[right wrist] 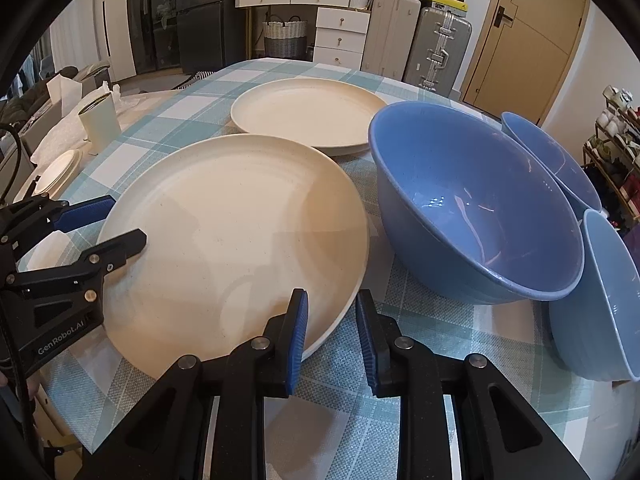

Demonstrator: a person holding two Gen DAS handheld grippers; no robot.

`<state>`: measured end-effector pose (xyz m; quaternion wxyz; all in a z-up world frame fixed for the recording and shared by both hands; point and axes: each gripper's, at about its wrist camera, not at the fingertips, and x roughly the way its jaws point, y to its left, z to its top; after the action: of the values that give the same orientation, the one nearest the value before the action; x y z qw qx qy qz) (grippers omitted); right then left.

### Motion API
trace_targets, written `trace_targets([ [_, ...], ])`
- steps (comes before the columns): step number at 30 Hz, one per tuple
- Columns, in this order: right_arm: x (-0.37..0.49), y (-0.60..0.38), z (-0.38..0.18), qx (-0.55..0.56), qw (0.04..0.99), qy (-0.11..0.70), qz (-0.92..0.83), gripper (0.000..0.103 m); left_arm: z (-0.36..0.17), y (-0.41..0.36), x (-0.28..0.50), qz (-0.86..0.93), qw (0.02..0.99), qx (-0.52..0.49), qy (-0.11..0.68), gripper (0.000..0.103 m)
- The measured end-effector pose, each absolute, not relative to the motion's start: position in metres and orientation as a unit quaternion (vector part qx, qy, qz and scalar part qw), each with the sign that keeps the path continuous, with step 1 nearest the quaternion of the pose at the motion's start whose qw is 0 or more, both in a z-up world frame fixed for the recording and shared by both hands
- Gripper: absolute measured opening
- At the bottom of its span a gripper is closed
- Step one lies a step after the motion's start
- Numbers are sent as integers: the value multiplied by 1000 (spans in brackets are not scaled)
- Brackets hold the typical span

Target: Organize plates and bowls

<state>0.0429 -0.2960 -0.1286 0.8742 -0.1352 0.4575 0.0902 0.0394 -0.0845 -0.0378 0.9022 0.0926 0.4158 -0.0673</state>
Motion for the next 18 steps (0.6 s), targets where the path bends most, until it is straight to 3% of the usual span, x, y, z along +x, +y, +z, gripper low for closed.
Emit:
trace_targets([
  [2, 43, -297, -126, -132, 875, 456, 93, 31, -36, -86, 37, -68, 904, 92, 413, 54],
  [4, 40, -298, -121, -126, 879, 450, 98, 50, -31, -86, 35, -71, 906, 87, 407, 67],
  [7, 36, -300, -111, -112, 885, 439, 109, 67, -22, -82, 31, -76, 913, 73, 395, 75],
  [14, 30, -308, -82, -86, 899, 410, 127, 90, -1, -74, 25, -75, 920, 49, 380, 85],
  [16, 30, -311, -73, -84, 905, 400, 122, 95, 4, -72, 23, -75, 922, 44, 376, 100],
  [18, 31, -315, -65, -77, 910, 390, 122, 98, 9, -71, 21, -74, 926, 40, 368, 101],
])
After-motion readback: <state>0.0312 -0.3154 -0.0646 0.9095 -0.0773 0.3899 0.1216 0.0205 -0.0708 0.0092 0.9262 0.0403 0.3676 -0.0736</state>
